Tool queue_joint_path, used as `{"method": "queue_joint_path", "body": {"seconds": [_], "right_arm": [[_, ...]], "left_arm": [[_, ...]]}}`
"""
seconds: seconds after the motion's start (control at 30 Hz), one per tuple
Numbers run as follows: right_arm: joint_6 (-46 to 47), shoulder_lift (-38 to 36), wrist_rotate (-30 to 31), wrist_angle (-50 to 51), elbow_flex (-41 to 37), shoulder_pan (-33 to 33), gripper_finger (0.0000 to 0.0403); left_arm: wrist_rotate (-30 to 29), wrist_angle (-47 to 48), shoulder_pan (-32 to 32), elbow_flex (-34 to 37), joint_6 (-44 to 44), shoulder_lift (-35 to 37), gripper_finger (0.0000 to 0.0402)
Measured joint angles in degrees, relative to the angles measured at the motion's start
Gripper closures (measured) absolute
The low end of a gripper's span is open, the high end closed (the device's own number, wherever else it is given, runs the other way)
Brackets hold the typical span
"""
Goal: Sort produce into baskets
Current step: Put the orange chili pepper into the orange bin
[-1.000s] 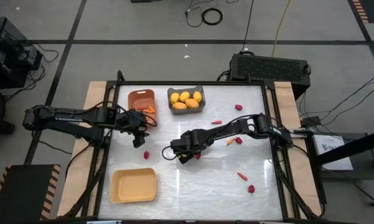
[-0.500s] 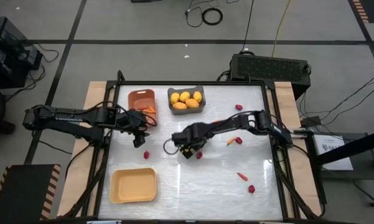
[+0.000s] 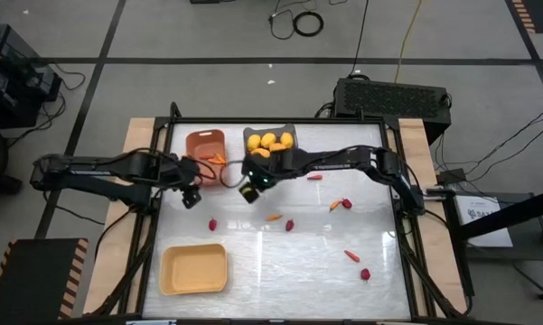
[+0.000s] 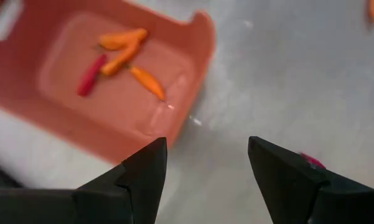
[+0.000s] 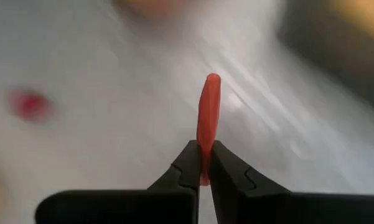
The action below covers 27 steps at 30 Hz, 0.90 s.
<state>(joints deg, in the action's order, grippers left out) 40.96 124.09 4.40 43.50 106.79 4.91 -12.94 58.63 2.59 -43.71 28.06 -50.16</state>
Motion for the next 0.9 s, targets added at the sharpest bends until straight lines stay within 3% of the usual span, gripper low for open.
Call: {"method": "queue_joint_path", "body": {"seconds": [0.23, 0.43, 0.7, 0.9], "right_arm": [[-0.52, 0.64, -0.27, -21.3, 1.65, 3.01, 0.039], [-3.53, 3.93, -4.34, -36.1, 1.65, 6.09, 0.039], [-2.54, 9.8, -5.32, -42.91, 3.09, 7.97, 0.039], [-5.11, 14.37, -7.76, -43.16, 8.69, 6.26, 0.038]], "left_arm": [[-4.01, 1.9, 0.03, -1.58, 0.17, 9.24, 0.0169], [-6.56, 1.99, 0.03, -1.58, -0.26, 15.16, 0.0169], [-7.66, 2.83, 0.03, -1.58, -1.67, 18.26, 0.0169], [-7.37, 5.5, 0.03, -1.58, -1.58, 18.24, 0.0169]]}}
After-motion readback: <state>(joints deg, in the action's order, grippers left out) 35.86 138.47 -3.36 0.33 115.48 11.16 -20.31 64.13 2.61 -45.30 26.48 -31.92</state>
